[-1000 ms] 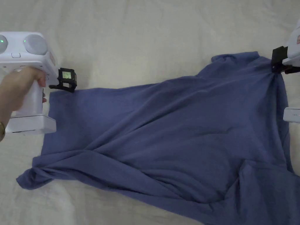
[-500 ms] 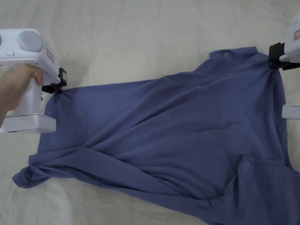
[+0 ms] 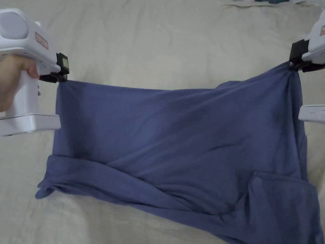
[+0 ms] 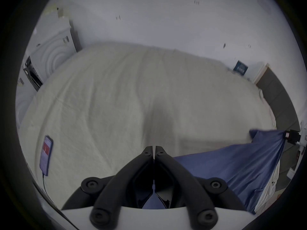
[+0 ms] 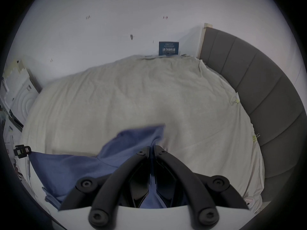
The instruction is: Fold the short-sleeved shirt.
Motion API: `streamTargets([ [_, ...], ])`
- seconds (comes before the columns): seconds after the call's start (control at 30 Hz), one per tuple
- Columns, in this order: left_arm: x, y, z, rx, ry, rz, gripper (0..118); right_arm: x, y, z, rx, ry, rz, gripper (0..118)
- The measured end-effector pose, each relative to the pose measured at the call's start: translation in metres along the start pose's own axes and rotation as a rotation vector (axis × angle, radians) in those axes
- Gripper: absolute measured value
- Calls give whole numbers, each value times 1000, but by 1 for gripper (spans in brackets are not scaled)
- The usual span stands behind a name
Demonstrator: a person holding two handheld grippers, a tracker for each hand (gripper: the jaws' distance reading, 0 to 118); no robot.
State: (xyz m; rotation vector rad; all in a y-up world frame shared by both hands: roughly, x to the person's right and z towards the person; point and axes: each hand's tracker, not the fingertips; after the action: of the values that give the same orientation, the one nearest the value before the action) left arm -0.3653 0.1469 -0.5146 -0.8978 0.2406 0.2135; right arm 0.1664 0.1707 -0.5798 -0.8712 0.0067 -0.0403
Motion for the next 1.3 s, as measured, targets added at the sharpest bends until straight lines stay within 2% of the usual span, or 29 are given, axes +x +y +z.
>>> streamTargets([
  [0.17,20,16,103,167,-13,-19,0,6,25,79,133,7,-8,3],
  [0.2,18,28,107,209,-9,-23,0,8,30,98,164,10,-9,3],
  [0.43,25,41,259,502,14,24,0,24,58,242,388,-13,-33,3],
  [0.47,25,63,250,538,19,25,0,26,61,260,419,-16,-39,3],
  [0.73,34,87,360,791,54,8,0,34,78,380,607,-13,-68,3],
  [1.0,39,116,402,834,94,-7,0,35,96,420,664,-34,-51,3],
  [1.07,44,127,399,826,122,-9,0,31,101,417,663,-68,-31,3],
  [1.3,71,159,366,773,178,-26,0,24,142,379,626,-133,-33,3],
])
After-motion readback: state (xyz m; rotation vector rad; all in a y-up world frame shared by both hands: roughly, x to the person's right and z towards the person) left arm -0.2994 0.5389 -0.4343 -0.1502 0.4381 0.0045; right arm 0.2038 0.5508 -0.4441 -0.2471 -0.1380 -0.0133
